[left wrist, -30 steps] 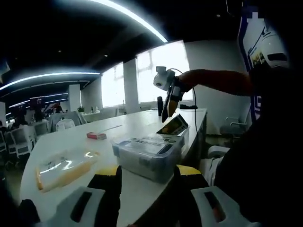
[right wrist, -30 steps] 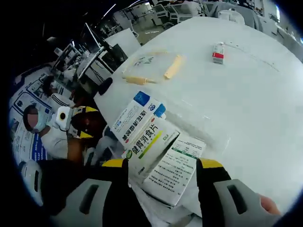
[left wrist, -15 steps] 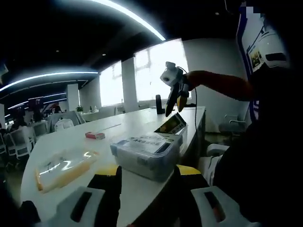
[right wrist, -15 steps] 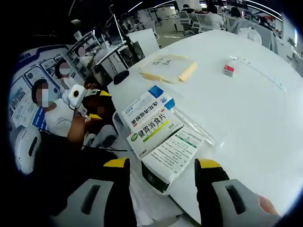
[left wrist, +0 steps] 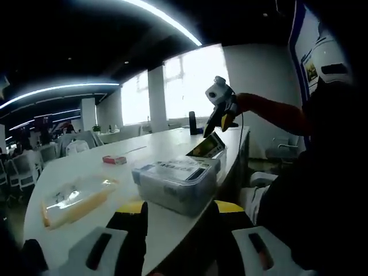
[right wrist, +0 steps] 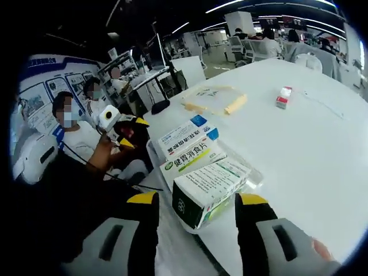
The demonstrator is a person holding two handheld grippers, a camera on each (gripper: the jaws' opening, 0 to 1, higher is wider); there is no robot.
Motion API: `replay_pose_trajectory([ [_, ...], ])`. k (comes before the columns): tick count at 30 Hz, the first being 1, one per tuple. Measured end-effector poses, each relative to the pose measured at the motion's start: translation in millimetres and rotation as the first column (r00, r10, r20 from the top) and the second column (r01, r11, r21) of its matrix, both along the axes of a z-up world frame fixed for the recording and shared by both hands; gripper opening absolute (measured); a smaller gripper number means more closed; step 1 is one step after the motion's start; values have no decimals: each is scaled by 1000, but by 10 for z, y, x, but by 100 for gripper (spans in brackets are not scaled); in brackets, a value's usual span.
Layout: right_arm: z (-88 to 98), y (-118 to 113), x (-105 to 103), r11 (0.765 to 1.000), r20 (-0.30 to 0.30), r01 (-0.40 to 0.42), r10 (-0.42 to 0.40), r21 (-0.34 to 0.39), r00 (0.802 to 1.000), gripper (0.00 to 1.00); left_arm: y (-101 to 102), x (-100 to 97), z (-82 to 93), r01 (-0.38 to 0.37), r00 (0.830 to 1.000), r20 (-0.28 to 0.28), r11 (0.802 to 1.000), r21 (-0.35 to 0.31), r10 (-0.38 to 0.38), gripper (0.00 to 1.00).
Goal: Arrange the small medicine boxes into an aligned row inside the storage area until every box is upright, visible, and separated from the surrounding clutter.
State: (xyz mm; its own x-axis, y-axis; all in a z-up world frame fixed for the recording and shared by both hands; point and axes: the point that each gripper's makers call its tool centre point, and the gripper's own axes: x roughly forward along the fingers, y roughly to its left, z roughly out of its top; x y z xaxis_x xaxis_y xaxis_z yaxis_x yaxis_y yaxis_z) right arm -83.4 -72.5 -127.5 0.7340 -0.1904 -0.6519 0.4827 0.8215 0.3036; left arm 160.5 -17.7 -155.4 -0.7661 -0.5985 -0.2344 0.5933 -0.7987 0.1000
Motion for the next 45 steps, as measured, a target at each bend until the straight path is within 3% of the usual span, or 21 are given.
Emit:
replay_pose_trajectory([
  [3,-107,102,-1,1000,10,25,-25,4,1000,47,-1,14,8,0,1000,6,1000,0,0,44],
  [5,-81,226,94,1000,70,26,-27,9,997,49,-1,21,15,0,1000,5,1000,-1,0,44],
  [10,-12,237,75,999,164,42,-45,20,985,51,1,28,-16,-2,1000,-2,1000,7,2,44],
  [11,-26,259,70,997,172,61,-69,47,983,51,4,28,-27,-1,1000,3,1000,7,1,44],
  [19,-97,253,18,996,213,86,-83,-6,973,51,-13,91,-8,-12,1000,-1,1000,0,12,44],
  [23,-69,233,-33,993,253,121,-114,-12,961,46,-12,115,-17,-19,1000,-15,1000,1,19,44],
  [27,-146,261,-82,989,235,144,-137,-14,962,43,-19,118,-81,-25,1000,-9,1000,16,25,44],
  [31,-104,227,-77,984,283,176,-162,-25,945,36,-39,95,-107,-29,1000,-1,999,28,29,44],
  [34,-127,197,-48,981,249,168,-138,-101,959,29,-34,73,-104,-24,1000,1,999,29,24,44],
  [37,-150,165,-30,976,228,173,-140,-131,964,20,-30,62,-106,-21,1000,5,999,28,21,44],
  [41,-156,165,47,978,240,171,-139,-119,961,20,-28,63,-112,-21,1000,3,999,31,21,44],
  [45,-185,164,112,979,212,149,-118,-136,970,20,-30,61,-121,-21,1000,3,999,33,21,44],
])
